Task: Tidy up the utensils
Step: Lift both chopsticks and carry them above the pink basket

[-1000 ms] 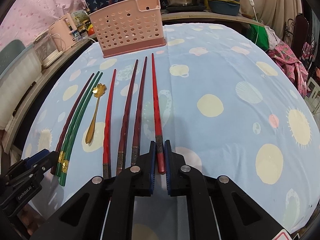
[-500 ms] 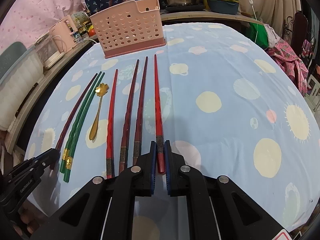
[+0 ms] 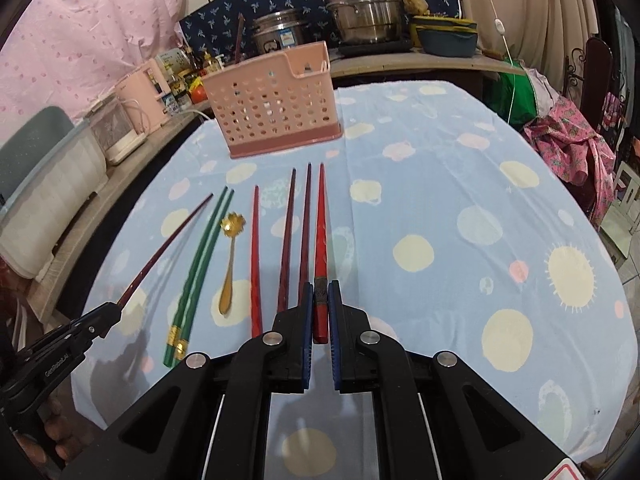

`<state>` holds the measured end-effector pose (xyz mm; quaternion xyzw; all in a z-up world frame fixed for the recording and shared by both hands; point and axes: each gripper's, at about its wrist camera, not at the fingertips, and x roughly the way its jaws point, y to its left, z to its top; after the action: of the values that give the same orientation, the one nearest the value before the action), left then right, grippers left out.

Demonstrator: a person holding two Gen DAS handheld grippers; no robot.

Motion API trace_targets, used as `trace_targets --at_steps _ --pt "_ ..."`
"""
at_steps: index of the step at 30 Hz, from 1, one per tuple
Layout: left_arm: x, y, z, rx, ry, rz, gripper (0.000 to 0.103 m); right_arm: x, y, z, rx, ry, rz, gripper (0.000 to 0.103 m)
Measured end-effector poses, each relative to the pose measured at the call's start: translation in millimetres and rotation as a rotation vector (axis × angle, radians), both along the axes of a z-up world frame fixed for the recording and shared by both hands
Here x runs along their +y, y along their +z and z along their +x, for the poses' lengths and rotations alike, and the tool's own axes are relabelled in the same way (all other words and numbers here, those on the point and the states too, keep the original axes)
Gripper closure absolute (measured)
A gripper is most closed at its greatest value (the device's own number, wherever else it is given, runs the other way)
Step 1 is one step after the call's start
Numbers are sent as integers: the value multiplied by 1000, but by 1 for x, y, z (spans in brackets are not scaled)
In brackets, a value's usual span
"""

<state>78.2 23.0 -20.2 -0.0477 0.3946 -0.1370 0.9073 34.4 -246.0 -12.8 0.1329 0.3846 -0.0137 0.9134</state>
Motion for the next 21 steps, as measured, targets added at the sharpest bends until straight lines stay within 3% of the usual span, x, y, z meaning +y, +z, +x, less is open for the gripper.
trace_targets --at_steps 21 --pt "22 103 43 -234 70 -74 96 -46 99 22 -243 -74 21 96"
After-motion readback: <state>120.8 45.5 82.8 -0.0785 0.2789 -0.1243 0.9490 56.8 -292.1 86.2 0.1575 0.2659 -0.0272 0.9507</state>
